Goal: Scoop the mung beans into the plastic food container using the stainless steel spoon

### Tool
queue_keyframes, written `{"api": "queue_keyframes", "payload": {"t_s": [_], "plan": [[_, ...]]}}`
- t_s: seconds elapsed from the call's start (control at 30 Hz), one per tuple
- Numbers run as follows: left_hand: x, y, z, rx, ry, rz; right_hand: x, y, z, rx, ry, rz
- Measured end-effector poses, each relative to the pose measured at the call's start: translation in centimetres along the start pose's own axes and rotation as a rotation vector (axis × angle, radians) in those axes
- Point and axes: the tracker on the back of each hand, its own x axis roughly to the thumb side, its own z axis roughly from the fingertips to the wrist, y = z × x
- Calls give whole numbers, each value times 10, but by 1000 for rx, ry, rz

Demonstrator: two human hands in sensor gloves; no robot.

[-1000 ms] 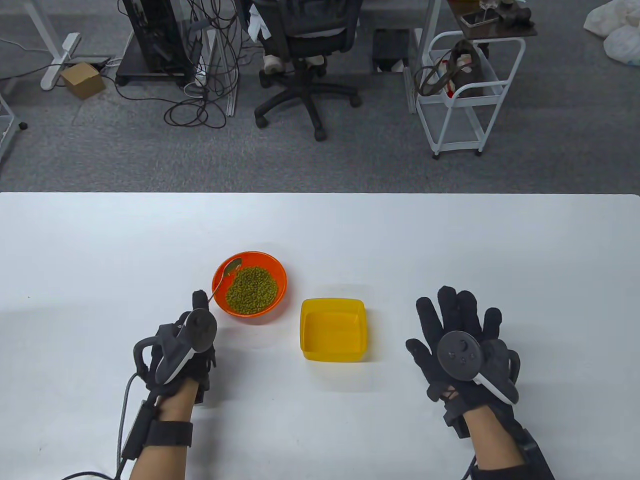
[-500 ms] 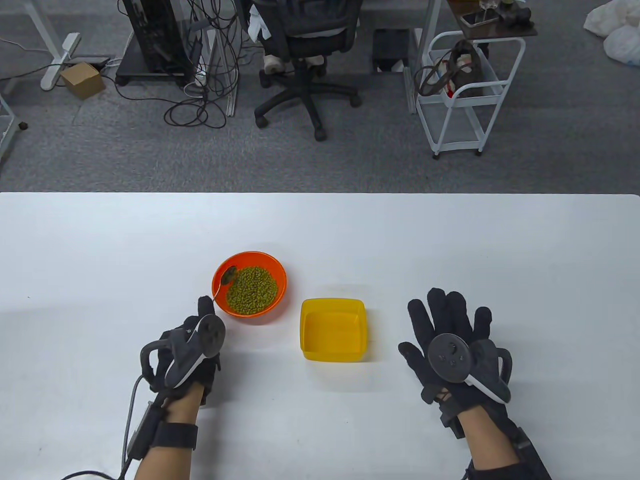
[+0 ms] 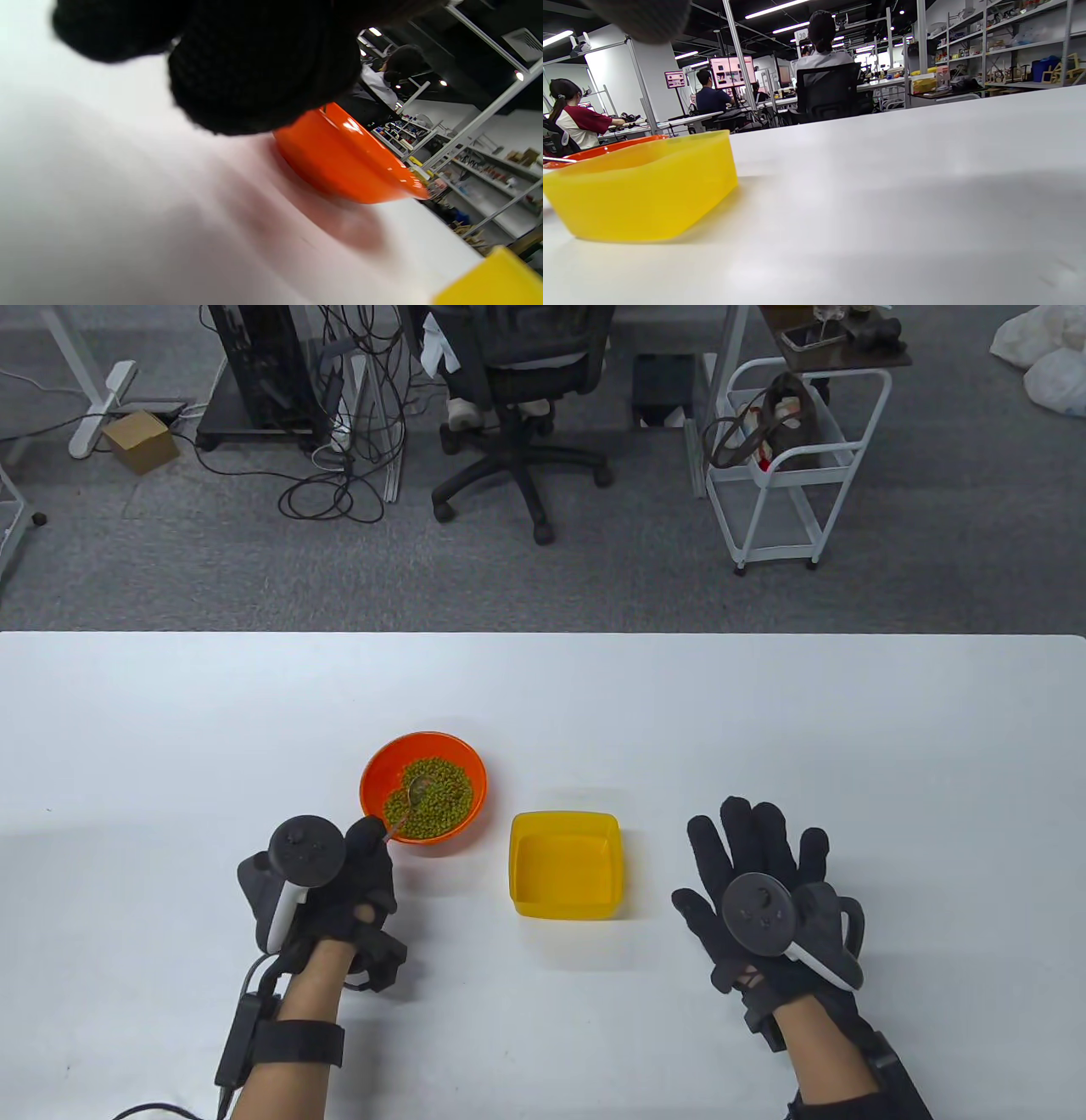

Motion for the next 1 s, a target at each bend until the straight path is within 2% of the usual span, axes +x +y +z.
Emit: {"api": "queue_keyframes", "payload": {"t_s": [0.1,0.23,0.5,0.73,1.0], "plan": [[-7,-4,-1,-59,44,209,-1,0,0,2,4,-6],[-16,-8,-2,-94,79,392,-2,0,0,6,10,-19],[-30,3,0,-61,129,530,-2,-1,-1,13,12,-17],[-50,1,0,-107,189,824,-2,0,0,25,18,-13],[-59,3,-2,-101,201,841,2,1,-1,28,8,9]]}}
